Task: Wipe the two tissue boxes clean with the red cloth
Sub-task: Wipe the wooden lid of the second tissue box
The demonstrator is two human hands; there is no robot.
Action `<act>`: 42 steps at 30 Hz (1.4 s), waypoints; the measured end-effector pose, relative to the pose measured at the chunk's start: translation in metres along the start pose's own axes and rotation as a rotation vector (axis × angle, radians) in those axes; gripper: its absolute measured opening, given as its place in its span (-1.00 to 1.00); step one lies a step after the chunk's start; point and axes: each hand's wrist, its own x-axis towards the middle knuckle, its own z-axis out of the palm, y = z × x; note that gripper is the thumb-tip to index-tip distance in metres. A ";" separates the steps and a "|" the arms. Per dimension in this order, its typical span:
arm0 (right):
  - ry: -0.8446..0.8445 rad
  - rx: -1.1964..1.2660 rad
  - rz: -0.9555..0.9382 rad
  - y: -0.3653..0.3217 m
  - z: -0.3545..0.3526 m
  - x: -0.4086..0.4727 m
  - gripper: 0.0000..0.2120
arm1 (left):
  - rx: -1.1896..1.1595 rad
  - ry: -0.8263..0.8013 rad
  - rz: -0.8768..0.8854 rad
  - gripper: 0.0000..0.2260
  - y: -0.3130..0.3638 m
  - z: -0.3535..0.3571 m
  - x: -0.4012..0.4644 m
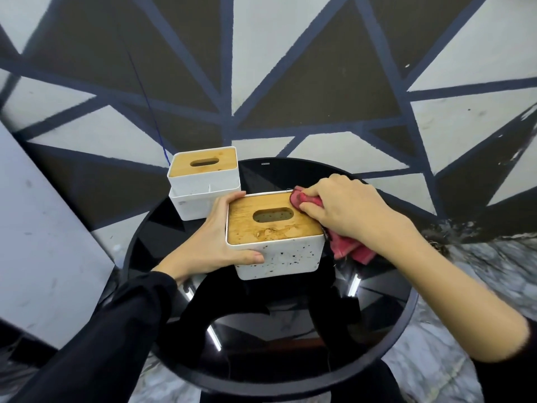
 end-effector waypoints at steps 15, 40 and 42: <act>-0.063 -0.032 -0.019 -0.002 -0.011 -0.032 -0.59 | 0.003 0.025 0.000 0.12 0.002 0.003 -0.002; 0.031 -0.085 0.032 -0.009 -0.005 -0.021 -0.63 | 0.034 0.070 0.016 0.05 -0.002 0.005 -0.001; 0.005 -0.054 0.028 -0.006 -0.005 -0.003 -0.61 | 0.033 0.068 0.012 0.05 -0.003 0.005 0.000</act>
